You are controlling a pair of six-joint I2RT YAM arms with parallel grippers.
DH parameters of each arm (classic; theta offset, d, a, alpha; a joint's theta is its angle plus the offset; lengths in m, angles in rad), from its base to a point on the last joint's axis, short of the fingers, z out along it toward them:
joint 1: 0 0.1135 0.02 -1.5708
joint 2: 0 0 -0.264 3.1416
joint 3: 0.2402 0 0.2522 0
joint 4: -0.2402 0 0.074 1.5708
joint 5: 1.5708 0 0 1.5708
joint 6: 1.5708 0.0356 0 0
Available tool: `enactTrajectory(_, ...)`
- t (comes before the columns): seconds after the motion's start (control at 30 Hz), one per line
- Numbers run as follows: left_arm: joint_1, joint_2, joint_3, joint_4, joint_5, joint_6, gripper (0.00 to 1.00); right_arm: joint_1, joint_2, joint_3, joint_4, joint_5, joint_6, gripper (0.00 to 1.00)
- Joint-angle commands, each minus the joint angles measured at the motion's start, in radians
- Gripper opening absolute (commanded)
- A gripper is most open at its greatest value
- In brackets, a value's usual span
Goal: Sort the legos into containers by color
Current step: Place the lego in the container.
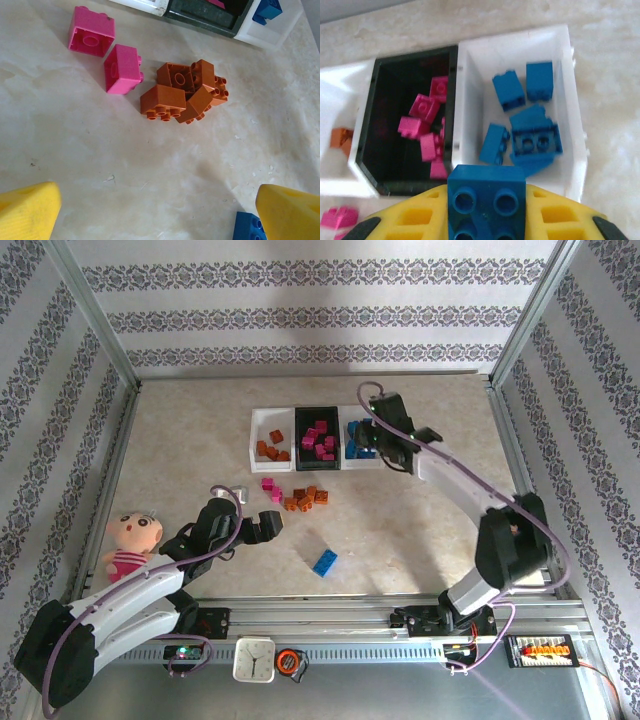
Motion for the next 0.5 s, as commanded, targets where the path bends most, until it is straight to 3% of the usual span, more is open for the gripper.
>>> enactTrajectory(0.0,-0.01,-0.003,0.032,0.025,0.018,0.019,1.0,-0.018,0.12,0.117,-0.039,0.057,-0.069,0.25)
enactTrajectory(0.3,-0.01,-0.009,0.026,0.004,0.026,0.011,1.0,-0.058,0.408,0.388,-0.133,0.059,-0.074,0.3)
enactTrajectory(0.47,-0.009,-0.009,0.021,0.006,0.027,0.01,1.0,-0.071,0.455,0.436,-0.16,0.029,-0.062,0.54)
